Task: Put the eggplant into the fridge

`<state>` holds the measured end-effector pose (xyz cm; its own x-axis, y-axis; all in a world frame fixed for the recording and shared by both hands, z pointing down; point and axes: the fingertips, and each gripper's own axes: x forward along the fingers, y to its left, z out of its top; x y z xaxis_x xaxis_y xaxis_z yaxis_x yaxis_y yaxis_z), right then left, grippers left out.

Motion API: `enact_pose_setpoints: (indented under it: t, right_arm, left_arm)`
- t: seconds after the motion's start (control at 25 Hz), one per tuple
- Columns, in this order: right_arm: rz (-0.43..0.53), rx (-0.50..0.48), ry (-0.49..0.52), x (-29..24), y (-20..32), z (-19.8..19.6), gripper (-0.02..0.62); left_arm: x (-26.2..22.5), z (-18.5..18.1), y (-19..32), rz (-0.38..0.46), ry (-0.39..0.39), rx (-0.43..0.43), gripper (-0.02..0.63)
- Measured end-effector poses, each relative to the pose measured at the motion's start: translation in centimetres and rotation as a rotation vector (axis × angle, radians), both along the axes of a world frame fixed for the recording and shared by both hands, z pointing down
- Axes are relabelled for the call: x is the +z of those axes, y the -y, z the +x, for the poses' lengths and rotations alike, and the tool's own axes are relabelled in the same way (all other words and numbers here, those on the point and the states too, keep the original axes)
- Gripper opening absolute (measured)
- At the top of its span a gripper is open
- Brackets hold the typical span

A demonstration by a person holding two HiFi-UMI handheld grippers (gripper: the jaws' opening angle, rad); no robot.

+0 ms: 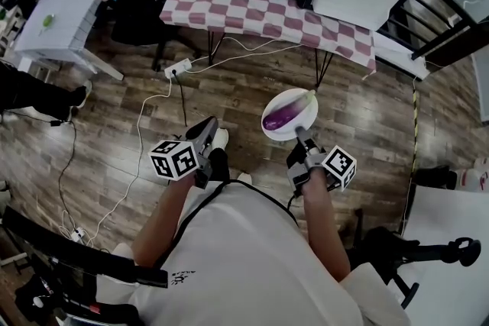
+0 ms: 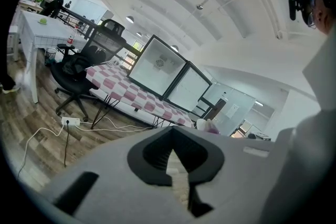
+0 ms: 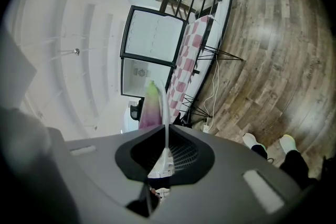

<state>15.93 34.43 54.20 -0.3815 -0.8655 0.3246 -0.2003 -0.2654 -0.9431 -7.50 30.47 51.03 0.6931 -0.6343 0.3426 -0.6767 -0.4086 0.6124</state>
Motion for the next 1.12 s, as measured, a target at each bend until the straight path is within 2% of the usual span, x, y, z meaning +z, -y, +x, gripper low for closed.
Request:
enact_pose_setpoints:
  t: [0.36,0.72,1.12]
  right_arm:
    - [-0.012,0.02,-0.016,0.3,3.2,-0.8,0.026]
    - [-0.011,0.053,-0.019,0.1,8.4,-1.7,0.026]
    - [-0.009,0.092,-0.017,-0.7,14.9,-4.0,0.026]
  left_arm:
    - [0.6,-0.2,3.6,0.005,-0.007,0.048,0.0]
    - [0.4,-0.2,9.9,0.007,-0.003,0.101,0.0]
    - [0.1,-2.0,17.3,0.011,0.006,0.154,0.0]
